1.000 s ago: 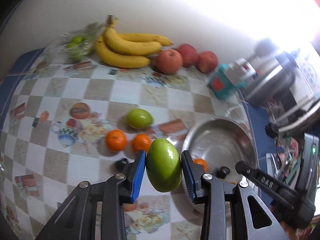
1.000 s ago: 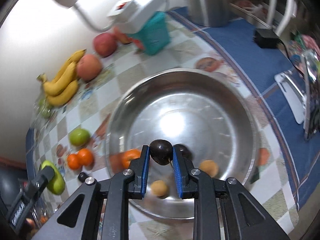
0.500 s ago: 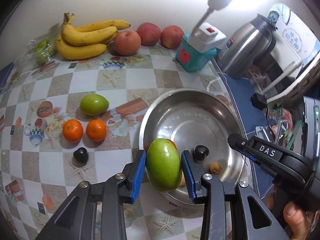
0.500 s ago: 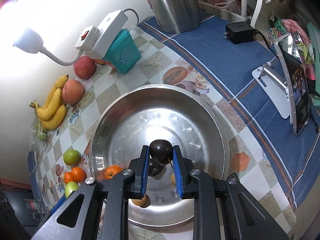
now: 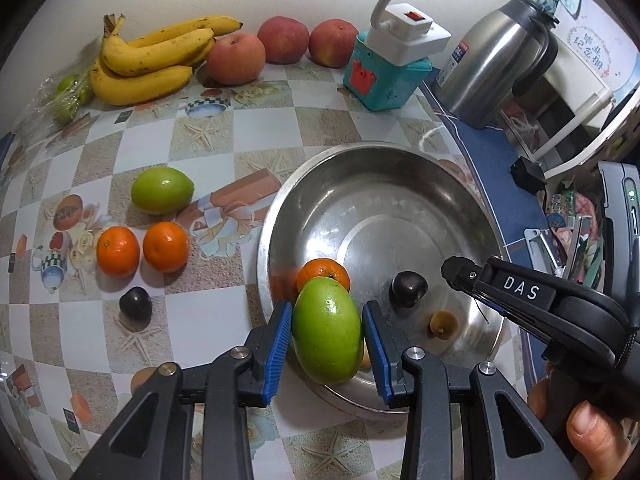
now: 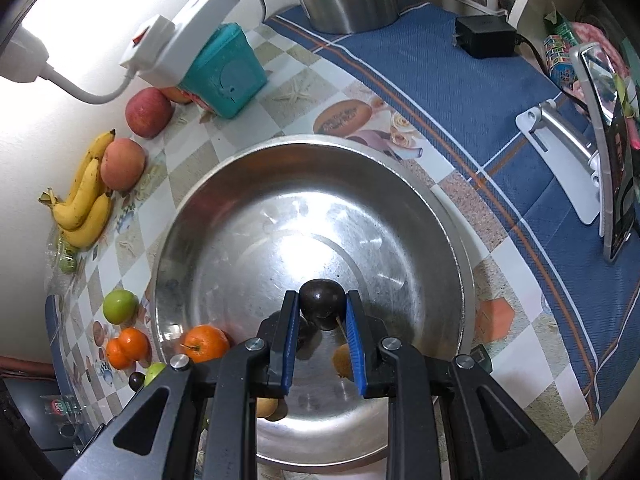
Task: Organize fruits
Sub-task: 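Carry the green mango and the plum in both grippers over the steel bowl, then open the left gripper dropping the mango while the right gripper drops the plum into the bowl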
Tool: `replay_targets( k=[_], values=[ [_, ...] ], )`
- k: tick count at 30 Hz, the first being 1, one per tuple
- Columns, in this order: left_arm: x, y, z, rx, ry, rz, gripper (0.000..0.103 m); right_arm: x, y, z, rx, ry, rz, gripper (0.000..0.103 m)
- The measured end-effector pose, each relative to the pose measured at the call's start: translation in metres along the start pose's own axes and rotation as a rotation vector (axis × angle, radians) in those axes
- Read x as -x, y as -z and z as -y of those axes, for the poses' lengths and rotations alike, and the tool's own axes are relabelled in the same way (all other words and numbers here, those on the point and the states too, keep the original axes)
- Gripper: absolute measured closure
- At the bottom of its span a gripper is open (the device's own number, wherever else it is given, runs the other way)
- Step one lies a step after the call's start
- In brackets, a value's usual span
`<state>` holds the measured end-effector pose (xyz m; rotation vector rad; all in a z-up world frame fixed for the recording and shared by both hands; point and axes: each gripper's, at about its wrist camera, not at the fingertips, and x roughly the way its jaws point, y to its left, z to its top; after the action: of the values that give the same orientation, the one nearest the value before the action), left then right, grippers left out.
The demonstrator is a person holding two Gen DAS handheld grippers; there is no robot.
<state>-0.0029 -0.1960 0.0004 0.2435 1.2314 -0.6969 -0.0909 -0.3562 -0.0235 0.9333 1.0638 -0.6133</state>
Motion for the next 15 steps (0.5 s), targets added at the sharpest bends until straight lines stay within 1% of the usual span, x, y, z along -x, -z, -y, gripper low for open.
replay_targets(
  k=[15],
  values=[
    [-0.0107,0.0019,0.0050,-0.018,-0.015,-0.018,0.064,-0.0080,-0.0023,-0.0012,0.001,0.021,-0.019,0.079]
  ],
)
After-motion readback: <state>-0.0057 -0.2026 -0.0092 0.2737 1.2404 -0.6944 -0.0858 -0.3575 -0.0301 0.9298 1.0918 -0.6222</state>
